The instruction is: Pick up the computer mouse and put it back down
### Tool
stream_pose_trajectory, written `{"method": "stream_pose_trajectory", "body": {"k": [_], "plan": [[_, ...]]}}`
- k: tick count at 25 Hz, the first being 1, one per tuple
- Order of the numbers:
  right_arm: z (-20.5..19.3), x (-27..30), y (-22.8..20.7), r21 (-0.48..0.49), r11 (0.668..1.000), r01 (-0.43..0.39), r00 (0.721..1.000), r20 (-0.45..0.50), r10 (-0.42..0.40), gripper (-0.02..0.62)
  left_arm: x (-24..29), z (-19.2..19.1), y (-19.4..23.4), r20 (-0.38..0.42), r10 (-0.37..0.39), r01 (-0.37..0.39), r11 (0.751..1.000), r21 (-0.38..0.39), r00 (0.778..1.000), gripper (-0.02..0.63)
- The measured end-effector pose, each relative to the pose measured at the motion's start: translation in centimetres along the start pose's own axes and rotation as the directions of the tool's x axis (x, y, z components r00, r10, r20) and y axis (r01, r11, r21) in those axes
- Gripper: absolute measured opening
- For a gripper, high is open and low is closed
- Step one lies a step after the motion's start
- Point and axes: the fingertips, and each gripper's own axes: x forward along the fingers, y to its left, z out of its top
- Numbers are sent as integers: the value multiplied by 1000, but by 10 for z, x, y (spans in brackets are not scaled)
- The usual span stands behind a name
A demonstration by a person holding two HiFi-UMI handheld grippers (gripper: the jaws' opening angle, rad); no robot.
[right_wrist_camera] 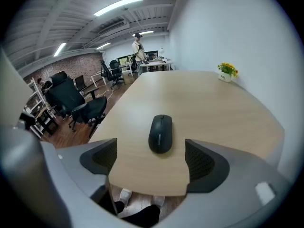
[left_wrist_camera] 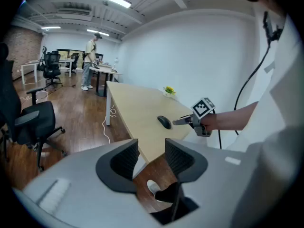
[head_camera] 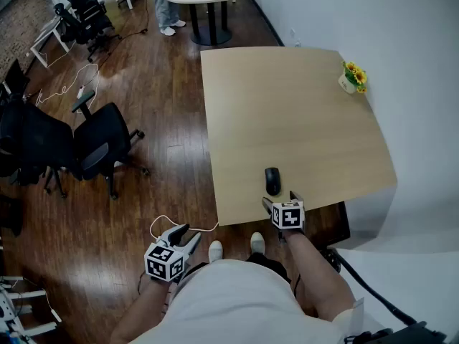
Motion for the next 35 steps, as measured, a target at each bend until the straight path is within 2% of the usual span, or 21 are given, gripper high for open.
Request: {"method": "stream_pose_trajectory", "body": {"k": [5,8,12,15,17,26,30,35], "plan": [[16,58,-33,36,999,20,999,-47,-19,454,2,3,-5,6,74,-74,995,-64,997,160],[18,85,-42,22,999,36,996,-80,-34,454,-5,3,-6,13,127,-125,987,-99,992,160],[15,97,-50,9,996,88,988,-129,-86,400,-15,-8,-5,8,178,-175,974,-145,984,160],[20,99,-45,-18,997,76,992,-98,-77,379,-16,-15,-2,3,199,-196,966,-170,980,160],[23,102,-41,-43,997,59,994,-91,-63,304,-11,-15,-1,2,199,-196,965,-175,980,160],[25,81,-52,-55,998,31,995,-95,-36,296,10,16,-9,24,140,-137,984,-112,990,160],[44,46,-50,-44,999,-13,999,-31,12,296,16,31,-11,55,123,-118,989,-90,991,160],[67,-28,-36,-41,996,-83,995,54,85,295,20,46,-21,72,84,-80,996,-50,994,160]]}}
